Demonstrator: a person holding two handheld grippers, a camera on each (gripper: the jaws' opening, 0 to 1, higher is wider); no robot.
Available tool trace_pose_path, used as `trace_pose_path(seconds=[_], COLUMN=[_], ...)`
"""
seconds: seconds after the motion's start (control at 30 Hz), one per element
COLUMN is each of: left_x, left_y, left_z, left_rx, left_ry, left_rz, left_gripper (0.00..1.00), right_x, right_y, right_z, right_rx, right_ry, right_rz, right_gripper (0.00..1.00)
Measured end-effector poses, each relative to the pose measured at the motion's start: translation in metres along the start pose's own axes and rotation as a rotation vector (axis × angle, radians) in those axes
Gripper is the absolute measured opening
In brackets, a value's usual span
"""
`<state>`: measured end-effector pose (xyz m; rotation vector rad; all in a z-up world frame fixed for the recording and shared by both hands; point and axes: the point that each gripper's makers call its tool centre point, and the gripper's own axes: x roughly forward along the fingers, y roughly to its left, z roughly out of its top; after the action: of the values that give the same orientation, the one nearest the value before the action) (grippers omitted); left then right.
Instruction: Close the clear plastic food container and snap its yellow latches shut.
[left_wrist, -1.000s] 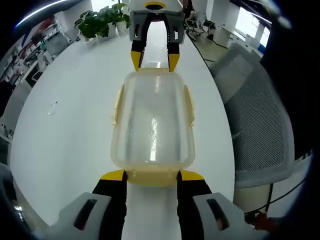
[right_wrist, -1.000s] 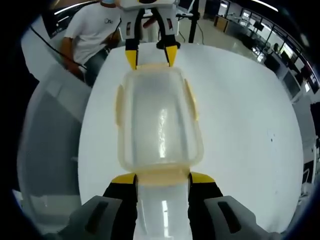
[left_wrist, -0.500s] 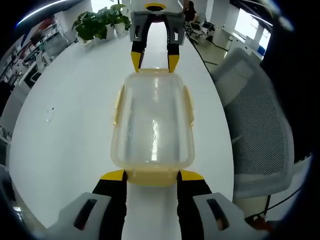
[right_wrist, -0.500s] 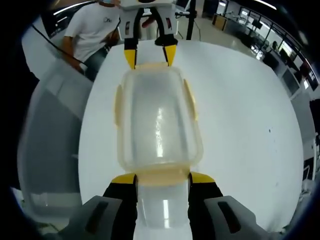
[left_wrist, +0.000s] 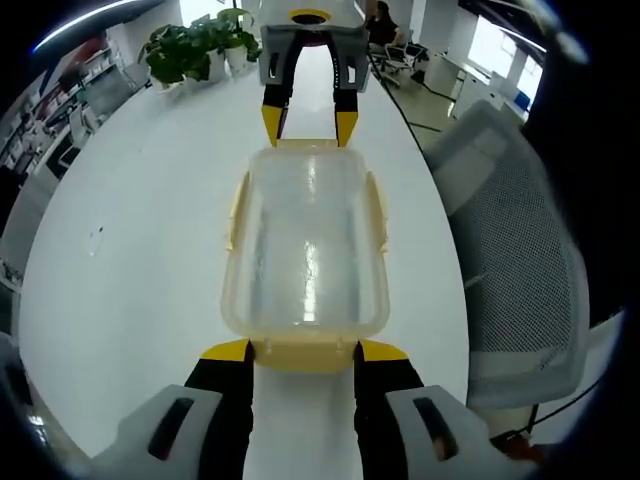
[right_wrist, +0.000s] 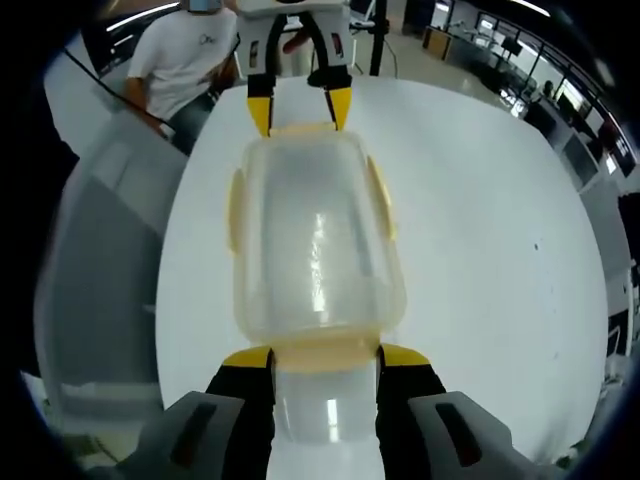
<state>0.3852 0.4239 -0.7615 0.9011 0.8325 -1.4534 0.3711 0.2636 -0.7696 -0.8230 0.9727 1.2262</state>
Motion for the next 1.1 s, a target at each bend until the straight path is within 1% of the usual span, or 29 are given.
trace_pose_path(seconds=[0.37,1.0,1.1], left_x=[0.012,0.033,0.036], left_y=[0.001,0.005,0.006], left_z=[0.021,0.064,0.068], left_rx=[-0.001,0.006,0.007], left_ry=[-0.006,-0.013,-0.013], left_rz=[-0.005,-0.014,-0.012], left_gripper=[0.38,0.38,0.38], right_x=[-0.008,-0.026,-0.028], right_y=[-0.004,-0.011,-0.012], right_z=[-0.024,-0.068,-0.073], right_rx=[0.001,0.008,0.008], right_ry=[0.011,0.028,0.031], right_rz=[-0.003,-0.006,-0.009], right_gripper=[0.38,0.38,0.38])
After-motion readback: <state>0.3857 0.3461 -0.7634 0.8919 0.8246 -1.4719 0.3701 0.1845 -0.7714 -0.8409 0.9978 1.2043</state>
